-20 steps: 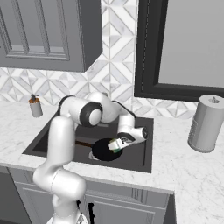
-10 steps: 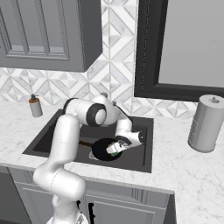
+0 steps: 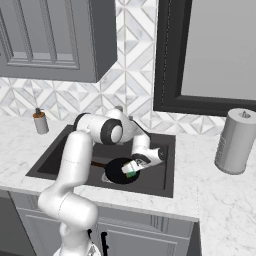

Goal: Pick the pan and sponge and place them into the sink. Then turn on the water.

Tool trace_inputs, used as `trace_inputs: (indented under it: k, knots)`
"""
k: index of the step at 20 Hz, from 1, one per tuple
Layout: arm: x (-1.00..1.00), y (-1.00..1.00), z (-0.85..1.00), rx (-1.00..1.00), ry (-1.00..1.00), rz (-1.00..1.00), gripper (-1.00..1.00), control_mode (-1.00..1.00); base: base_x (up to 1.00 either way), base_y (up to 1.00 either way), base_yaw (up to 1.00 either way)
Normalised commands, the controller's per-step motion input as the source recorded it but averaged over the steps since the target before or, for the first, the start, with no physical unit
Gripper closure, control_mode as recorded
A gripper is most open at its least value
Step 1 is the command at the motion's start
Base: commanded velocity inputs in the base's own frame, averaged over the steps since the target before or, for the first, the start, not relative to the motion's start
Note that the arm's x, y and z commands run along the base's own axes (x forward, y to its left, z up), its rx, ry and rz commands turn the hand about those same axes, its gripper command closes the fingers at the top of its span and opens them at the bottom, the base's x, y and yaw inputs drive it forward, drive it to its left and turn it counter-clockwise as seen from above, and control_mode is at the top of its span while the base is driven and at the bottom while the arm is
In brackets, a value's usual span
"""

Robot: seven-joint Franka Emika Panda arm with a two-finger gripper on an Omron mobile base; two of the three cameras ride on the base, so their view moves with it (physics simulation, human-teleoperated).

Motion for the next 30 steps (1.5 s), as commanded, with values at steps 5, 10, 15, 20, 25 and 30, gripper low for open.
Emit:
trace_inputs:
  k: [5,10,15,20,25,30]
  knots:
    - [-0.02,0.00,0.00,0.00,-0.17,0.00,-1.00,-1.00,0.00,0.00,0.00]
    - [-0.17,0.00,0.04,0.00,-0.24,0.00,-1.00,-1.00,0.00,0.00,0.00]
    - [-0.13,0.00,0.36,0.00,-0.14,0.00,-1.00,-1.00,0.00,0.00,0.00]
    - [-0.05,0.00,0.89,0.00,-0.03,-0.05,-1.00,-1.00,0.00,0.00,0.00]
    - [-0.15,0.00,0.94,0.01,-0.02,-0.14,-1.00,-1.00,0.00,0.00,0.00]
    - [-0.39,0.00,0.55,0.11,-0.08,-0.28,-1.00,-1.00,0.00,0.00,0.00]
